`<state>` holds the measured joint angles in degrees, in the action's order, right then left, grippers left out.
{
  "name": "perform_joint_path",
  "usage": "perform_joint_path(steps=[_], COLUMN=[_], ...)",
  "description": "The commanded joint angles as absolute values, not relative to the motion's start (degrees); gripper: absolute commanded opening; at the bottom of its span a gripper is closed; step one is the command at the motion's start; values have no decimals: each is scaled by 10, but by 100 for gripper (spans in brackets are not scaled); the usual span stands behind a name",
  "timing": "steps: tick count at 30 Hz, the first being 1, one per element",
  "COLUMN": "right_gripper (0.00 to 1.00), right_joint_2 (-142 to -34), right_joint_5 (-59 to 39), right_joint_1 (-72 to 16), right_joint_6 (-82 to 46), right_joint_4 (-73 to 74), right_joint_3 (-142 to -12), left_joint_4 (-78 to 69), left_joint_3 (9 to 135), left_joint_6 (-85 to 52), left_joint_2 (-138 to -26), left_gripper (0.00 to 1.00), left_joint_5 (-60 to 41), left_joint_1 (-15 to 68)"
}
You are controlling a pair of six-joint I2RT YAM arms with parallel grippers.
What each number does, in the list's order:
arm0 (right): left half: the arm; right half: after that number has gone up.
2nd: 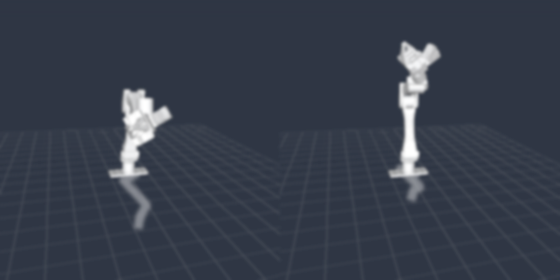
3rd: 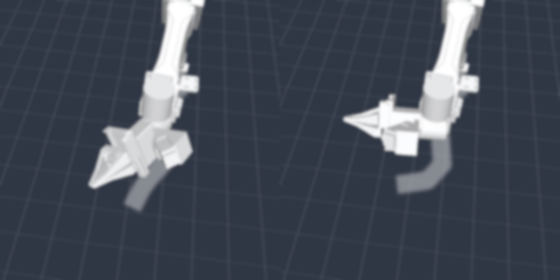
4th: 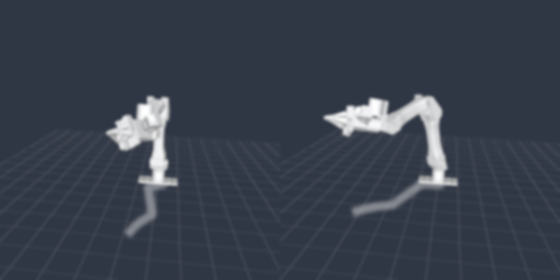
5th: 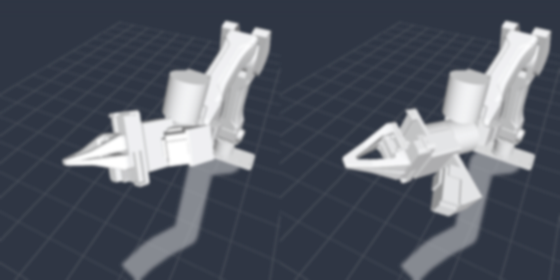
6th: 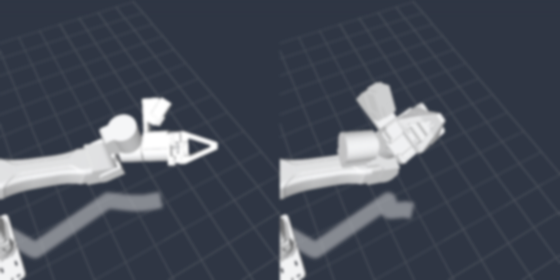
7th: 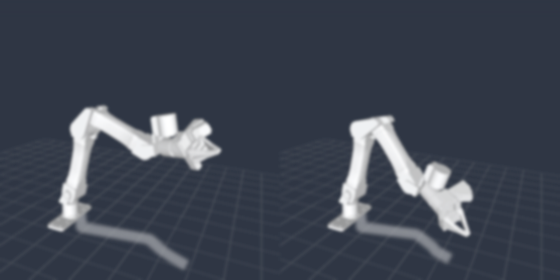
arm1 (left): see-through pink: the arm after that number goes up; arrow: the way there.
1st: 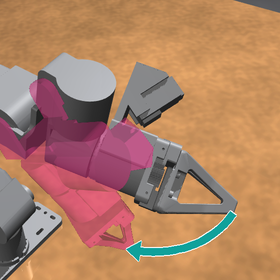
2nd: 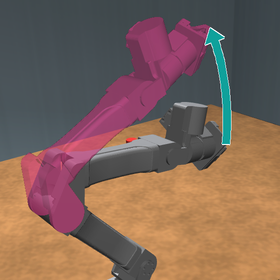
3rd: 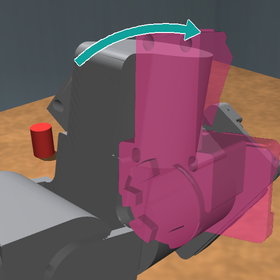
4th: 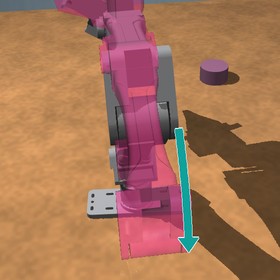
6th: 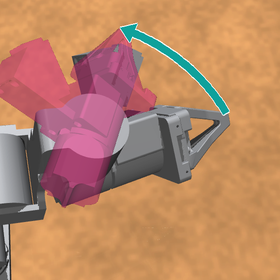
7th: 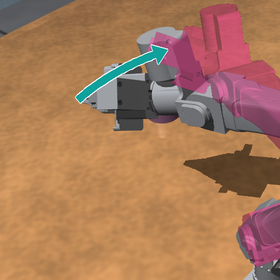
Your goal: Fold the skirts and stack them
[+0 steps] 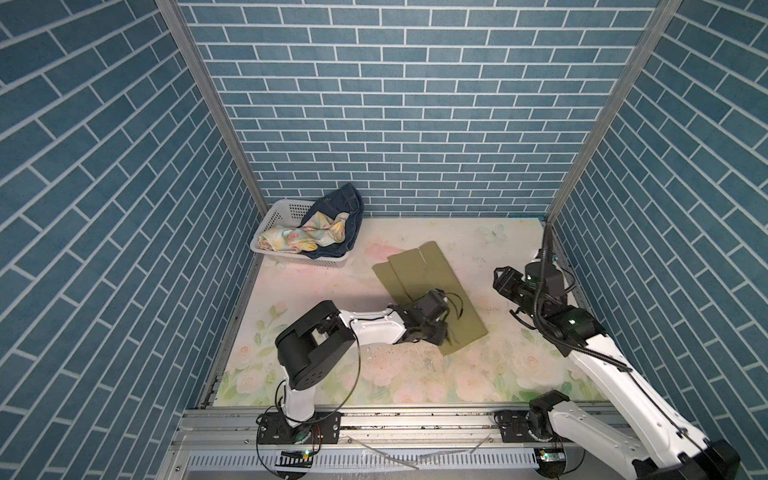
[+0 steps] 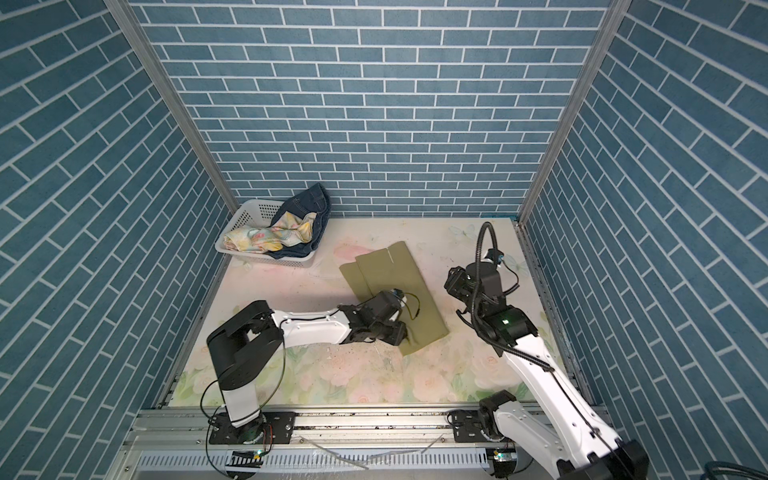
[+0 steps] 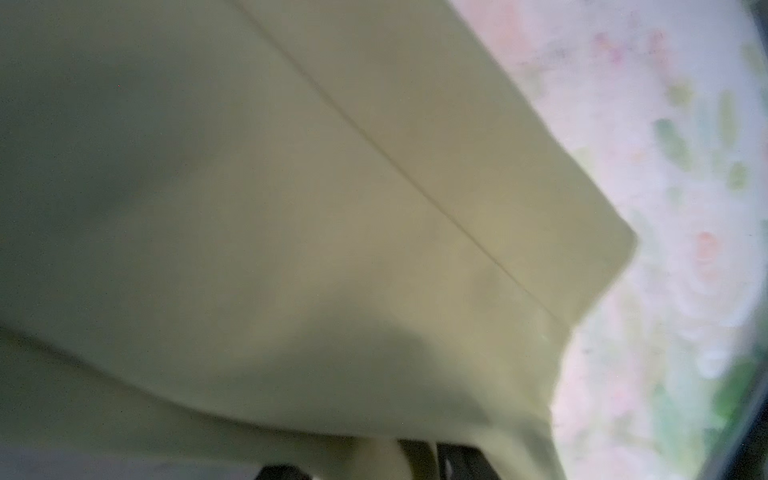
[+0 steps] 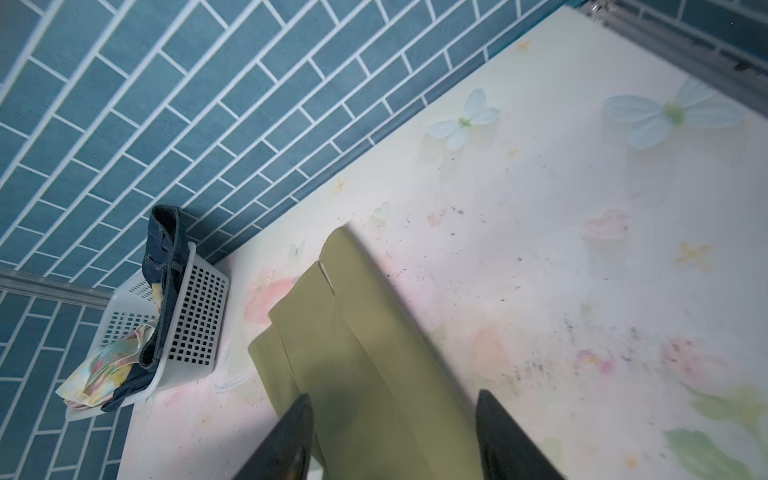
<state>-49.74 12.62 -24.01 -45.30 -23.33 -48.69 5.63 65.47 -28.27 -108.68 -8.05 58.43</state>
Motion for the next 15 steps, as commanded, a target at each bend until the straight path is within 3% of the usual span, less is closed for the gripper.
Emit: perform_joint_path(steps=[1,3,5,10,15], right_gripper=[70,78,82,83,82], right_joint_2=[-471,-473,-481,-534,-580], right_joint_5=[144,140,134,93,58], right_joint_1=[-222,-218,-217,-217,-217], right_joint_6=[-407,-393,-386,-393,-428], right_joint_4=[-339,-363,-368,-348,-286], right_joint_3=[-505,-514,-512,-480,-414], left_joint_4=[134,115,109,110,154], left_joint_3=[698,676,646,573,574], left_joint_6=[-201,-188,-183,-198,-221], left_joint_2=[-1099,-1069,-1029,-935,-919], left_gripper=[74,89,94,94,90], left_joint_5=[-144,-150,-149,-136,-70], left_joint_1=[609,607,592,507,416])
